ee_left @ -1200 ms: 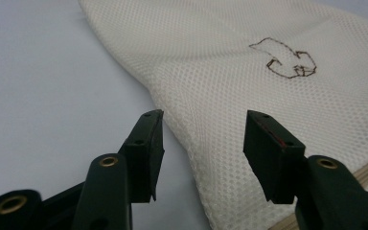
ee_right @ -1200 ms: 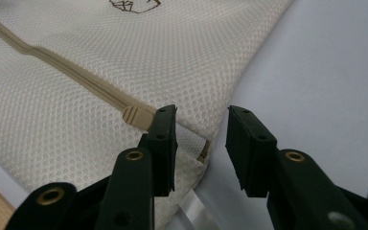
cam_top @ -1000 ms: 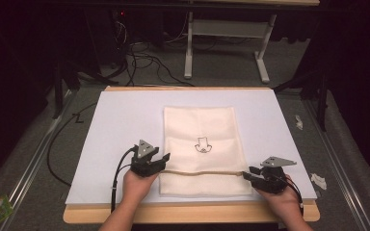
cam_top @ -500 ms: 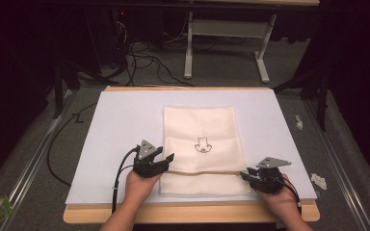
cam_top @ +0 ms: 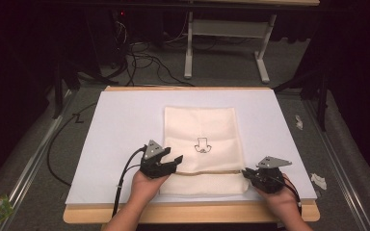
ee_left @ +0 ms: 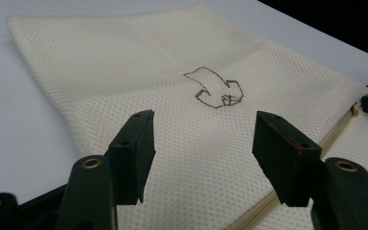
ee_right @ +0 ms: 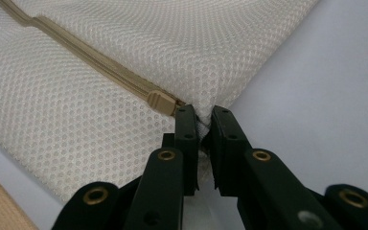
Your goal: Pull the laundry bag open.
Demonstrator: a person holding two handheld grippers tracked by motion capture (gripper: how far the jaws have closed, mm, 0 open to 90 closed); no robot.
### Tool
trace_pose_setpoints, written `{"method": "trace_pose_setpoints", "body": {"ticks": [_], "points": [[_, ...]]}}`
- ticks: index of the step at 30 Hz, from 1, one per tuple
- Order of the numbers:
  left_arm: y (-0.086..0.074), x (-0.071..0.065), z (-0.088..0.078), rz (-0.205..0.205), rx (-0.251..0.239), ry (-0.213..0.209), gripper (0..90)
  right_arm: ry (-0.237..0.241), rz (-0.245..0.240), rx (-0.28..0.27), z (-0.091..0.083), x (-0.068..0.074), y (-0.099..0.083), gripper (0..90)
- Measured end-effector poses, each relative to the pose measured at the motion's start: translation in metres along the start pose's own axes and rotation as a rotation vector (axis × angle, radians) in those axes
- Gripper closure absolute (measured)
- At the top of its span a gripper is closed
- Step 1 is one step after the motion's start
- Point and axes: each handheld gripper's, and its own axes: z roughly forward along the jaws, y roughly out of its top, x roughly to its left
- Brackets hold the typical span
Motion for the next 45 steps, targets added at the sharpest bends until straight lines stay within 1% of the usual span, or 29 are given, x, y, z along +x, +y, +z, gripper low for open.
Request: {"method": "trace_pose_setpoints", "body": {"ticks": [2, 3, 5, 8, 11, 12, 13, 14, 15, 16, 17, 18, 20, 21, 23, 24, 26, 27, 28, 29, 31, 32, 35, 37, 41, 43, 45], "points": [[0.0, -0.009, 0.001, 0.029, 0.005, -0.001, 40.5, 0.002, -0.004, -0.007, -0.001, 0.0, 0.0, 83.8], [0.0, -0.013, 0.002, 0.043, 0.004, -0.011, 40.5, -0.001, -0.006, -0.011, -0.002, 0.001, 0.0, 83.8], [0.0, -0.023, 0.005, 0.063, 0.013, -0.041, 41.1, 0.0, -0.024, -0.023, -0.004, 0.002, 0.002, 83.8], [-0.003, -0.041, 0.014, 0.082, 0.068, -0.11, 41.3, 0.004, -0.039, -0.057, -0.008, 0.003, 0.005, 83.8], [-0.004, -0.065, 0.021, 0.112, 0.074, -0.163, 45.6, 0.02, -0.039, -0.084, -0.012, 0.005, 0.007, 83.9], [-0.003, -0.073, 0.023, 0.116, 0.075, -0.184, 47.0, 0.023, -0.041, -0.088, -0.014, 0.005, 0.006, 83.9], [-0.002, -0.079, 0.026, 0.104, 0.074, -0.217, 48.6, 0.027, -0.046, -0.091, -0.014, 0.006, 0.006, 83.9], [0.0, -0.085, 0.03, 0.087, 0.087, -0.257, 51.1, 0.032, -0.047, -0.092, -0.014, 0.006, 0.006, 83.9], [0.0, -0.09, 0.035, 0.072, 0.097, -0.287, 52.5, 0.037, -0.045, -0.094, -0.015, 0.006, 0.006, 83.8], [0.0, -0.095, 0.04, 0.064, 0.103, -0.301, 53.8, 0.039, -0.046, -0.101, -0.015, 0.006, 0.007, 83.8], [0.0, -0.095, 0.04, 0.064, 0.103, -0.301, 55.7, 0.041, -0.046, -0.104, -0.016, 0.006, 0.007, 83.9], [0.0, -0.105, 0.047, 0.07, 0.101, -0.311, 57.0, 0.044, -0.047, -0.109, -0.017, 0.006, 0.007, 83.8], [0.0, -0.113, 0.055, 0.083, 0.1, -0.308, 59.9, 0.049, -0.047, -0.115, -0.018, 0.007, 0.008, 83.9], [0.0, -0.115, 0.059, 0.083, 0.106, -0.307, 60.4, 0.049, -0.046, -0.115, -0.018, 0.008, 0.008, 84.0], [0.002, -0.12, 0.067, 0.093, 0.111, -0.282, 61.1, 0.051, -0.047, -0.12, -0.017, 0.007, 0.008, 84.1], [0.003, -0.122, 0.07, 0.094, 0.11, -0.264, 61.6, 0.052, -0.046, -0.122, -0.016, 0.007, 0.008, 84.2], [0.005, -0.124, 0.077, 0.074, 0.11, -0.249, 62.9, 0.049, -0.04, -0.121, -0.017, 0.008, 0.009, 84.5], [0.005, -0.124, 0.077, 0.074, 0.11, -0.249, 63.7, 0.049, -0.04, -0.125, -0.017, 0.009, 0.009, 84.6], [0.006, -0.126, 0.083, 0.069, 0.107, -0.241, 64.2, 0.052, -0.04, -0.126, -0.017, 0.009, 0.009, 84.7], [0.006, -0.127, 0.085, 0.075, 0.103, -0.235, 65.7, 0.052, -0.042, -0.127, -0.018, 0.009, 0.008, 84.7], [0.008, -0.129, 0.088, 0.068, 0.098, -0.227, 67.6, 0.054, -0.039, -0.131, -0.018, 0.009, 0.008, 84.8], [0.008, -0.13, 0.089, 0.064, 0.098, -0.234, 68.2, 0.057, -0.036, -0.132, -0.018, 0.009, 0.008, 84.8], [0.009, -0.132, 0.093, 0.067, 0.103, -0.233, 70.7, 0.063, -0.033, -0.135, -0.019, 0.009, 0.008, 84.8], [0.009, -0.134, 0.096, 0.073, 0.098, -0.224, 74.1, 0.065, -0.035, -0.137, -0.019, 0.009, 0.008, 84.8], [0.01, -0.133, 0.098, 0.051, 0.092, -0.22, 83.2, 0.068, -0.038, -0.138, -0.018, 0.008, 0.008, 84.8], [0.01, -0.133, 0.099, 0.052, 0.086, -0.229, 85.4, 0.067, -0.037, -0.141, -0.019, 0.008, 0.008, 84.7], [0.01, -0.135, 0.099, 0.068, 0.084, -0.218, 86.9, 0.065, -0.044, -0.14, -0.019, 0.008, 0.008, 84.7]]}}
